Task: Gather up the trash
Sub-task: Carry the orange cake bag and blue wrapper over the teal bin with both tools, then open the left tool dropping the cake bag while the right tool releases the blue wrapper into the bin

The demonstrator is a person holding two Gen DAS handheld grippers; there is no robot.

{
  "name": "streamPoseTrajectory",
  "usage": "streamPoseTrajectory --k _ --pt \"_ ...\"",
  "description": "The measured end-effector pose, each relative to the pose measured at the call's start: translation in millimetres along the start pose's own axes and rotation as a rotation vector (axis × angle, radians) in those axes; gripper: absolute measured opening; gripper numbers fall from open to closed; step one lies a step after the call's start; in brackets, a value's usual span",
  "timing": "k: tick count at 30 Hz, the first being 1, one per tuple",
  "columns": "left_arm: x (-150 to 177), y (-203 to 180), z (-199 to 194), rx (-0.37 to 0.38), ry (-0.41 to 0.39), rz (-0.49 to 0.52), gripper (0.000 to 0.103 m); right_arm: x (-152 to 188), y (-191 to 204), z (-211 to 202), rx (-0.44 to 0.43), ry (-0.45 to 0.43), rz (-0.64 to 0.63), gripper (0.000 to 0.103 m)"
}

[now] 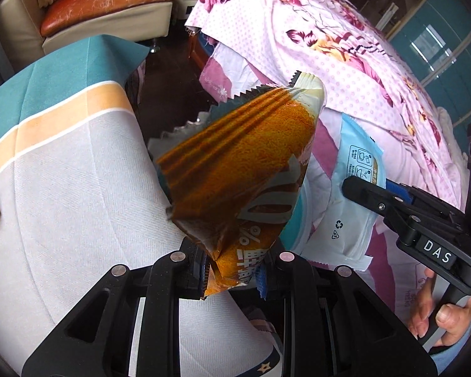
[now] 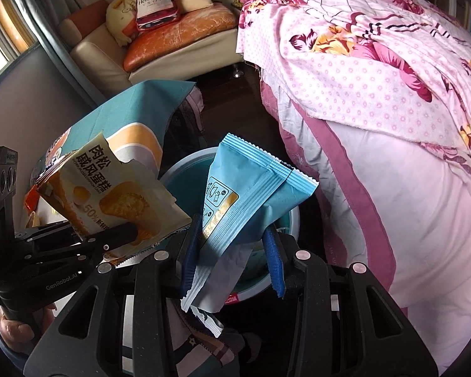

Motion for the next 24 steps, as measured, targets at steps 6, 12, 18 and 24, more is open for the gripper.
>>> streamPoseTrajectory --k 6,12,18,24 --pt "-3 6 15 -0.01 0.014 0.006 0.024 0 -8 11 0.015 0.019 0.011 0.036" --pt "-9 11 17 -0.03 -0.003 0.006 0.064 -3 -6 16 0.019 0.026 0.02 0.036" --pt "-10 16 3 -0.039 -0.033 0.005 0.086 -7 -2 15 0.025 0.023 0.021 0.036" --pt "-6 28 -12 -0.031 -0.06 -0.037 0.091 -8 2 13 0.039 0.029 0.01 0.036"
Point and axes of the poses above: each gripper's, at about its wrist camera, not at the fingertips, and z roughly the way its jaws point, y to its left, x to its underside, the point moved 7 cm from there along z, roughly the way its jaws point, and after that the axes turned 12 degrees about x, right-handed, at the moved point
